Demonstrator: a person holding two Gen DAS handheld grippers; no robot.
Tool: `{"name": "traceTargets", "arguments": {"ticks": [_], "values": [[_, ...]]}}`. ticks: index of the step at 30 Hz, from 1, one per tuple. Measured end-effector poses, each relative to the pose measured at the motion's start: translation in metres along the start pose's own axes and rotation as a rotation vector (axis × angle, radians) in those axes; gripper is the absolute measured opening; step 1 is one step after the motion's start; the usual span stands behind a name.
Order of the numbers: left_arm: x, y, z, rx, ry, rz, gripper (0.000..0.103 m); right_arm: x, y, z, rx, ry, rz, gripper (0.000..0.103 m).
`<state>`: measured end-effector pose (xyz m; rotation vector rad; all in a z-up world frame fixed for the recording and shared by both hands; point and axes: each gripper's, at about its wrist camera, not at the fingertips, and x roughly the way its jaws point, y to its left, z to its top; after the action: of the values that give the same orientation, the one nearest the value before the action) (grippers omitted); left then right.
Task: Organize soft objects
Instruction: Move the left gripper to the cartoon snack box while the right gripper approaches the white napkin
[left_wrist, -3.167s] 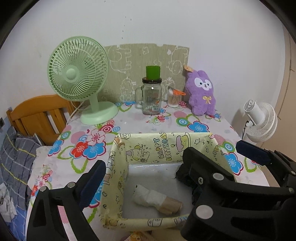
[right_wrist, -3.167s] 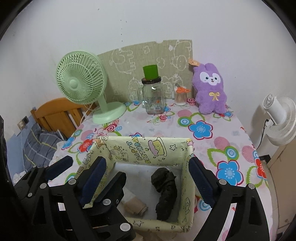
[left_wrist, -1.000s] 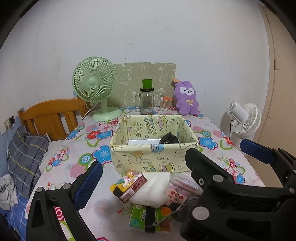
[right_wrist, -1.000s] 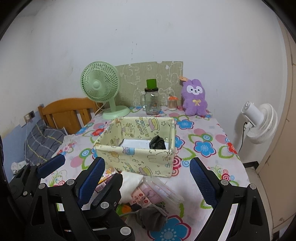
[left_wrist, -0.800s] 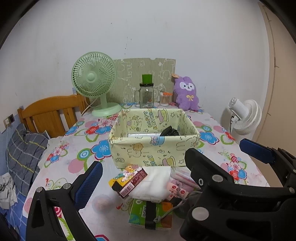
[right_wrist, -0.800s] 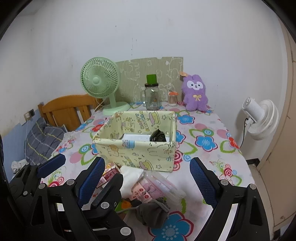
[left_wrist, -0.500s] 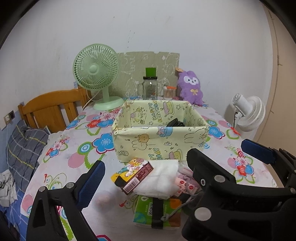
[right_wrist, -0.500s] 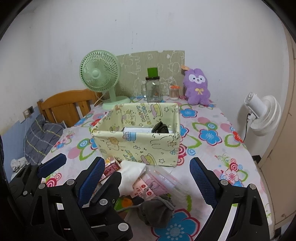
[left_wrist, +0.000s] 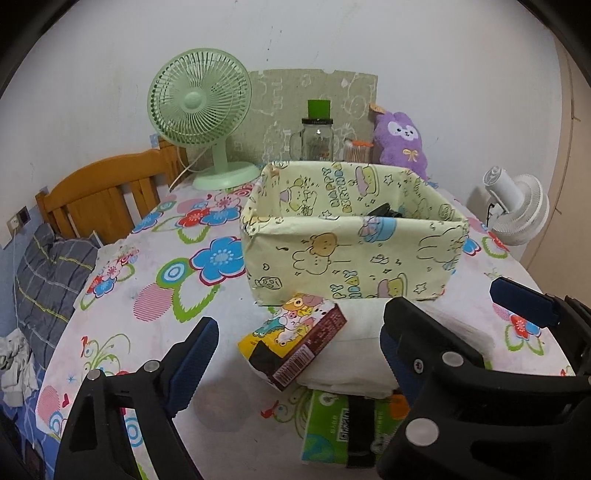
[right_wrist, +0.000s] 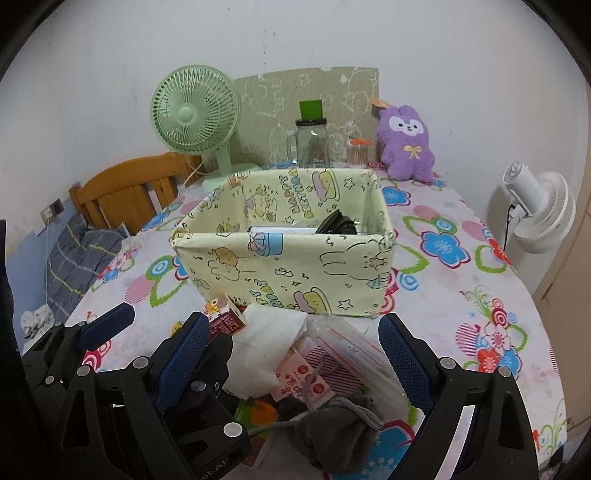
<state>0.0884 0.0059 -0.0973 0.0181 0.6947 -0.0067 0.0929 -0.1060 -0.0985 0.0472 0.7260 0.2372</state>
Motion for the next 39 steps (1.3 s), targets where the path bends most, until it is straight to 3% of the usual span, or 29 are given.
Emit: {"name": "traceTargets", "arguments": {"ticks": [16,25,34,39], "values": [[0.04,0.015,0.002,-0.013,0.066,-0.049,0.089,0.041,0.009,0.004,0.012,0.076,-0.046,0.095],[0.054,0.013,0.0,-0.007,0.105,-0.108,0.074,0.058,0.007,0.001,0.024,0.121,-0.069,0.095],[0.058,0.014,-0.002,-0.004,0.107,-0.111,0.067,0.065,0.003,0.001,0.037,0.139,-0.08,0.095],[0.056,0.012,-0.002,0.0,0.102,-0.102,0.057,0.065,-0.002,0.0,0.054,0.146,-0.08,0.095]]}}
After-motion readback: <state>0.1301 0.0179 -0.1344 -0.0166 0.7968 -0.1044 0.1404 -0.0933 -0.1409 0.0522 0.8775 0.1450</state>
